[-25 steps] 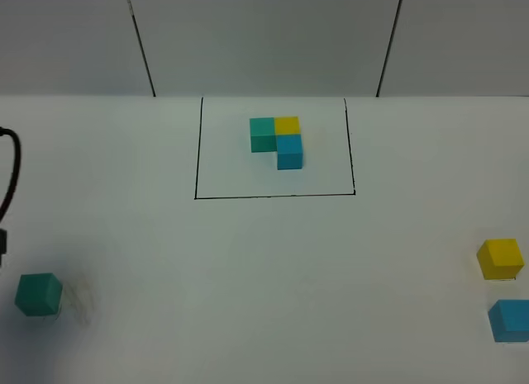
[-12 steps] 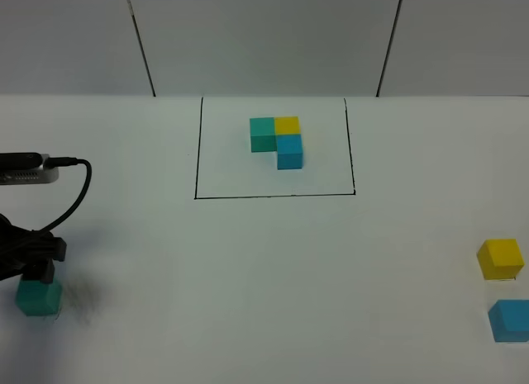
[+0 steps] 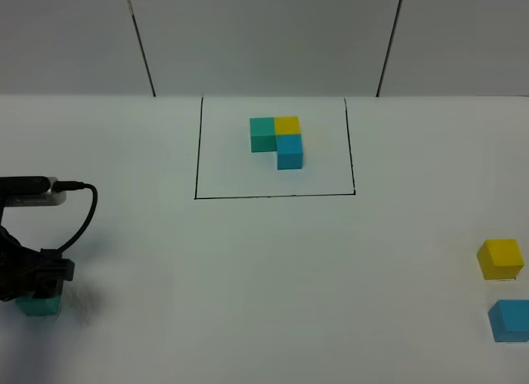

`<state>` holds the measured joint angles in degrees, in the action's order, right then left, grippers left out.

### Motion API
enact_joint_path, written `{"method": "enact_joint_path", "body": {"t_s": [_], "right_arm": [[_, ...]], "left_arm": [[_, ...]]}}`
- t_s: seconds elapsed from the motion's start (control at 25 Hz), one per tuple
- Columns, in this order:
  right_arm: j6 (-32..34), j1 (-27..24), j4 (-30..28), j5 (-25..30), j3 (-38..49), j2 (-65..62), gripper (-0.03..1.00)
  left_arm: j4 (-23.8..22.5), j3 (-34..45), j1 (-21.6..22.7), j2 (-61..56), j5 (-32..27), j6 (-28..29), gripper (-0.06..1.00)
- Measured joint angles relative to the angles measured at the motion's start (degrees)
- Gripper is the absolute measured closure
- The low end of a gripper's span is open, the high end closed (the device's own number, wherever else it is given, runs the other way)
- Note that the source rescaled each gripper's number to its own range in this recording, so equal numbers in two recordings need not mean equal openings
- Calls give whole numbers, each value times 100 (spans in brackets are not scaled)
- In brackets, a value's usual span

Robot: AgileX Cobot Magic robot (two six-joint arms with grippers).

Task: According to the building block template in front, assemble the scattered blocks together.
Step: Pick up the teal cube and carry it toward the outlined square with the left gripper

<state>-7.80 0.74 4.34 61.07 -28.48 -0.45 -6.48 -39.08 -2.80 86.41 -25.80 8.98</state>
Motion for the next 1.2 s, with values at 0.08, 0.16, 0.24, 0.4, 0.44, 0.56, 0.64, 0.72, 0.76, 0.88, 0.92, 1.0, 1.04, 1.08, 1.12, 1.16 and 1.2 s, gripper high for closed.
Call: {"method": "enact_joint_path", "body": {"t_s": [0.08,0.16,0.24,0.4,0.44,0.56,0.64,0.72,0.76,0.88,0.92,1.0,1.04,1.08,1.12,1.16,1.2], "right_arm": [[0,0,0,0,0,0,37],[0,0,0,0,0,0,37],[0,0,0,0,0,0,37],[0,0,0,0,0,0,37],[0,0,0,0,0,0,37],[0,0,0,0,0,0,37],[0,0,0,0,0,0,37],[0,0,0,0,0,0,37],[0,0,0,0,0,0,37],[0,0,0,0,0,0,37],[0,0,0,0,0,0,37],[0,0,0,0,0,0,37],[0,0,0,0,0,0,37],[0,0,0,0,0,0,37],[0,0,0,0,0,0,37],[0,0,0,0,0,0,37],[0,0,0,0,0,0,37]], "left_arm": [[-82,0,0,18,126,94,30],[-107,0,0,81,238,148,30],[-123,0,0,223,292,168,30],[-128,0,0,621,428,180,30],[-128,0,0,727,502,180,30],[-128,0,0,1015,727,180,30],[-128,0,0,1192,858,180,30],[-128,0,0,1339,959,182,31],[-110,0,0,1384,1008,188,31],[-96,0,0,1418,1126,187,48],[-85,0,0,1420,1172,187,59],[-96,-15,0,1425,1188,182,94],[-104,-48,0,1425,1134,155,92],[-104,-114,-13,1425,1035,66,92],[-105,-196,-65,1418,858,-139,92],[-116,-342,-162,1396,629,-414,92],[-116,-531,-285,1378,410,-862,92]]}}
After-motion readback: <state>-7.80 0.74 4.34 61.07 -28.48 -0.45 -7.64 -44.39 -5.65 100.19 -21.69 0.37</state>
